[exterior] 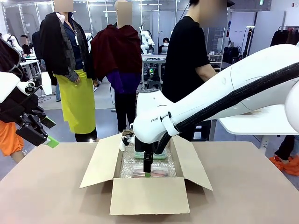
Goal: Pack the glasses set securely to prepare it for shipping.
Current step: Put the Glasses case from the right side of the table into the Package Box, then position the Package Box on the left side of the table.
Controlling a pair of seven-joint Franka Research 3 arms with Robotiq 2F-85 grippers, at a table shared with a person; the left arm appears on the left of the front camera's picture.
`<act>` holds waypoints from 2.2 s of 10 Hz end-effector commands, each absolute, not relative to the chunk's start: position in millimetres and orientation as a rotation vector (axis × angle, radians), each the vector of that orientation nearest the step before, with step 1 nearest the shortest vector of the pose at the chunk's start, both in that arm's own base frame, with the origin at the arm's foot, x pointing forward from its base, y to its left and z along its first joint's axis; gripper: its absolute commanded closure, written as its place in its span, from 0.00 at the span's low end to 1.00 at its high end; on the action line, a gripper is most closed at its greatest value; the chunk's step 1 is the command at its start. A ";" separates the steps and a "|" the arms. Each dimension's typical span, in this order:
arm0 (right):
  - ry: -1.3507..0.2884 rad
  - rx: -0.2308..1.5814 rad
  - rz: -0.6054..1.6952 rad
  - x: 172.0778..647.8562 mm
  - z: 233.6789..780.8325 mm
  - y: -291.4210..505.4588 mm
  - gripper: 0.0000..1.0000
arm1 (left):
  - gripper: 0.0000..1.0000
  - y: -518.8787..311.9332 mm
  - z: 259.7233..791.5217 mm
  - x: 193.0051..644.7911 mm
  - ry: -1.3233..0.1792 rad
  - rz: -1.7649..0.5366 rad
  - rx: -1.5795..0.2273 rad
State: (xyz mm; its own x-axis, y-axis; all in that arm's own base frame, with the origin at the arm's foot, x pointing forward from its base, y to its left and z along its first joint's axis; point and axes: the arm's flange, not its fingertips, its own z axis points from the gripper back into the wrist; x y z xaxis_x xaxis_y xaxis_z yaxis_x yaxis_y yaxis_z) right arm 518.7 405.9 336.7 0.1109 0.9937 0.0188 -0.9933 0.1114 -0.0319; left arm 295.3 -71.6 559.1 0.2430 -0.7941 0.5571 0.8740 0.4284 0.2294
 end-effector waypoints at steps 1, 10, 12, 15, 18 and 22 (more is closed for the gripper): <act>-0.039 -0.006 1.457 517.1 337.2 407.6 0.00 | 0.00 -70.2 559.5 295.8 -0.679 -1.153 -0.144; -0.039 -0.006 1.457 517.1 337.2 407.6 0.00 | 0.00 -70.2 559.5 295.8 -0.679 -1.153 -0.144; -0.039 -0.006 1.457 517.1 337.2 407.6 0.00 | 0.00 -70.2 559.5 295.8 -0.679 -1.153 -0.144; -0.038 -0.011 1.460 518.6 336.1 406.1 0.00 | 0.00 -70.2 559.5 295.8 -0.679 -1.153 -0.144; -0.099 0.050 1.344 504.4 412.2 389.2 0.00 | 0.00 -68.5 568.9 319.5 -0.643 -1.036 -0.160; -0.266 0.158 1.084 470.3 494.6 305.6 0.00 | 0.00 -58.3 567.9 363.7 -0.597 -0.816 -0.276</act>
